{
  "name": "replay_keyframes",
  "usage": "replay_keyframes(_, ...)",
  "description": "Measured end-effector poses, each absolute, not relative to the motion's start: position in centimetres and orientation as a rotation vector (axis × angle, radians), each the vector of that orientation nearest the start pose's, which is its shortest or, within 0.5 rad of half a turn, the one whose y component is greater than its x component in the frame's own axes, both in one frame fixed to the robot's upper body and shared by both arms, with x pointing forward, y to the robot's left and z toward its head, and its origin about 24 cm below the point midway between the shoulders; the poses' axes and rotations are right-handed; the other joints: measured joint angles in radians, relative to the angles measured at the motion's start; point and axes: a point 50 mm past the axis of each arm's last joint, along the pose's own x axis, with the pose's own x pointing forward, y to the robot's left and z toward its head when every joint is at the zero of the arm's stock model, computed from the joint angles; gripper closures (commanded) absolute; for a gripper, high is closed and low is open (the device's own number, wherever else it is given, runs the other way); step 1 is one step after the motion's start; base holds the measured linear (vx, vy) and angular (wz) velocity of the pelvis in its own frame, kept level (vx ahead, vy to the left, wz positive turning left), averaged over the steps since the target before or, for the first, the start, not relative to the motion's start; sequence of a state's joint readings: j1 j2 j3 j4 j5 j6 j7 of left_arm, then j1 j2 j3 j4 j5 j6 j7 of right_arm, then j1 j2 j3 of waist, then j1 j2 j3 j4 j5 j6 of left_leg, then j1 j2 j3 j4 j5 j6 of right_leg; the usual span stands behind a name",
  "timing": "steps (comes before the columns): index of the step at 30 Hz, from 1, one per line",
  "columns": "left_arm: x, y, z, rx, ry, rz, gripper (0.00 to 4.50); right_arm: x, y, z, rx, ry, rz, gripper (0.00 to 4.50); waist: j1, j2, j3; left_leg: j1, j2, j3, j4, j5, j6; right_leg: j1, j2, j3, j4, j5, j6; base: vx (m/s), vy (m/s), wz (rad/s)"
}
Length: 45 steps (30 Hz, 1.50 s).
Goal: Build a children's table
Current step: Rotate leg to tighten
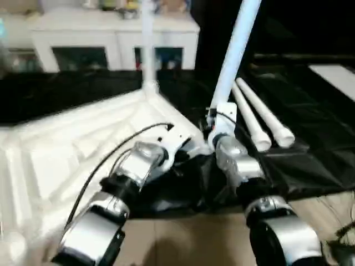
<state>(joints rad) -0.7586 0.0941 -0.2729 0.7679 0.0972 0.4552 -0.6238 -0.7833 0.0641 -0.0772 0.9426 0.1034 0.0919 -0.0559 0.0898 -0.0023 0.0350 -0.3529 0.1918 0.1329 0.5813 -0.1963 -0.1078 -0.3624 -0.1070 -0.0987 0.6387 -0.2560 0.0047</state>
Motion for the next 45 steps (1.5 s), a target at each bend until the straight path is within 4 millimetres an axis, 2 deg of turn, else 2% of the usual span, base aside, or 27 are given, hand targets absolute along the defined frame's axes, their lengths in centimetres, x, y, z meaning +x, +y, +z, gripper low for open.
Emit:
replay_keyframes(2,34.7,7.2,4.1,0.343,0.602,-0.822,4.50,37.2,-7.9,5.0,0.094,0.308,0.122,2.64,-0.003,-0.009,-0.003,0.000,0.000,0.007,-0.001,0.002,-0.003,-0.002,0.003,0.008,-0.011,0.030,-0.003,0.000,0.000,0.00)
replay_keyframes(3,34.7,7.2,4.1,0.345,0.603,-0.822,4.50,37.2,-7.9,5.0,0.096,0.309,0.122,2.64,-0.004,-0.009,-0.003,0.001,0.000,0.010,-0.001,0.001,-0.002,-0.002,0.003,0.011,-0.014,0.033,-0.002,0.000,0.000,0.00)
replay_keyframes(8,34.8,7.3,4.2,0.349,0.597,-0.820,4.50,37.4,-7.8,5.2,0.094,0.308,0.127,2.64,-0.009,-0.008,-0.003,0.001,-0.001,0.013,-0.017,0.001,-0.002,-0.003,0.003,0.011,-0.035,0.033,-0.002,0.000,0.000,0.00)
replay_keyframes(19,34.9,7.9,4.3,0.375,0.576,-0.850,4.50,37.7,-7.8,5.4,0.070,0.312,0.205,2.64,-0.013,-0.008,-0.001,0.001,0.000,0.015,-0.027,0.001,-0.002,-0.004,0.006,0.011,-0.044,0.033,-0.002,0.000,0.000,0.00)
replay_keyframes(24,34.5,9.4,4.4,0.397,0.550,-0.901,4.50,37.7,-7.7,5.7,0.017,0.316,0.357,2.64,-0.025,-0.008,-0.002,0.001,0.002,0.015,-0.027,0.002,-0.002,-0.004,0.010,0.013,-0.045,0.040,-0.004,0.000,0.000,0.00)
replay_keyframes(28,34.2,11.5,4.7,0.449,0.531,-0.962,4.50,37.4,-8.3,5.9,-0.039,0.327,0.538,2.64,-0.032,-0.006,-0.003,0.001,0.010,0.015,-0.027,0.002,-0.002,-0.004,0.016,0.013,-0.042,0.047,-0.004,0.000,0.000,0.00)
replay_keyframes(33,33.3,13.9,5.2,0.475,0.503,-1.068,4.50,36.5,-9.0,6.6,-0.088,0.309,0.799,2.64,-0.031,0.001,-0.006,0.002,0.018,0.020,-0.027,0.003,-0.003,-0.006,0.023,0.010,-0.036,0.041,-0.008,0.069,-0.024,-0.03)
replay_keyframes(38,32.4,15.3,5.7,0.469,0.503,-1.161,4.50,35.5,-9.9,7.1,-0.110,0.307,1.016,2.64,-0.028,0.002,-0.006,0.001,0.018,0.021,-0.021,0.012,0.007,-0.008,0.023,0.011,-0.029,0.028,-0.016,0.071,0.009,-0.02)
replay_keyframes(42,31.9,16.5,6.1,0.464,0.517,-1.228,4.50,34.8,-10.1,7.5,-0.121,0.315,1.169,2.64,-0.024,0.002,-0.006,-0.006,0.017,0.024,-0.017,0.011,0.014,-0.014,0.023,0.020,-0.028,0.026,-0.019,0.039,0.011,0.03)
replay_keyframes(45,31.8,16.8,6.2,0.467,0.525,-1.243,4.50,34.7,-10.0,7.6,-0.127,0.318,1.198,2.64,-0.023,0.001,-0.006,-0.006,0.016,0.029,-0.015,0.011,0.014,-0.016,0.023,0.028,-0.026,0.026,-0.019,0.000,0.000,0.00)
